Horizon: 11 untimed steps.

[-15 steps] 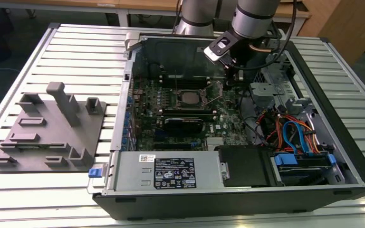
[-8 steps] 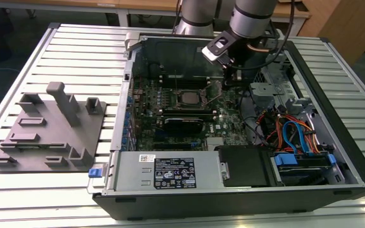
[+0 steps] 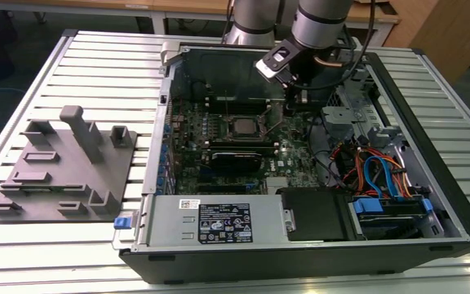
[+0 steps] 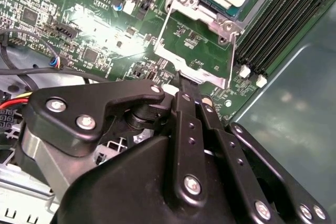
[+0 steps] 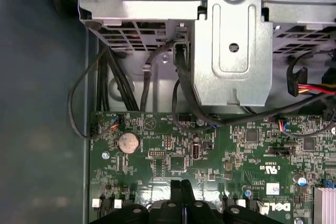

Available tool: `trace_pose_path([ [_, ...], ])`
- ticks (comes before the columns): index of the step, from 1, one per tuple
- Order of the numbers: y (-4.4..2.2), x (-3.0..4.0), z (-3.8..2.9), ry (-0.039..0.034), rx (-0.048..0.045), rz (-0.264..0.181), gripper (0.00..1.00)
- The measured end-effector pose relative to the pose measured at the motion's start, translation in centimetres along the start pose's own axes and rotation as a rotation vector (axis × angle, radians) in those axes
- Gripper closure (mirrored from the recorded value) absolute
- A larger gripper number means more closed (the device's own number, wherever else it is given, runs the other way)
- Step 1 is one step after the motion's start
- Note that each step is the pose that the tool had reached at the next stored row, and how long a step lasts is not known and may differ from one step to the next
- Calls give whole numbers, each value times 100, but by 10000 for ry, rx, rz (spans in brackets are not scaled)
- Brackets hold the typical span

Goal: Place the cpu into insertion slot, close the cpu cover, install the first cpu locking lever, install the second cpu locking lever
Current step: 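Close the cpu cover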

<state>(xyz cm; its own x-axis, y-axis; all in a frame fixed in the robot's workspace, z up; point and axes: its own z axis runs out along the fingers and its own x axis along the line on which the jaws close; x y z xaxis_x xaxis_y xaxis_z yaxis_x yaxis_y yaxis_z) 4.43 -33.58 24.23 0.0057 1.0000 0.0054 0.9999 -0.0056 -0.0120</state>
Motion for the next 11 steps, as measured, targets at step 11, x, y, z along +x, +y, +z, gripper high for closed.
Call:
trace_pose_path([
  [11, -117, 24, 2, -1, 0, -17, 90],
])
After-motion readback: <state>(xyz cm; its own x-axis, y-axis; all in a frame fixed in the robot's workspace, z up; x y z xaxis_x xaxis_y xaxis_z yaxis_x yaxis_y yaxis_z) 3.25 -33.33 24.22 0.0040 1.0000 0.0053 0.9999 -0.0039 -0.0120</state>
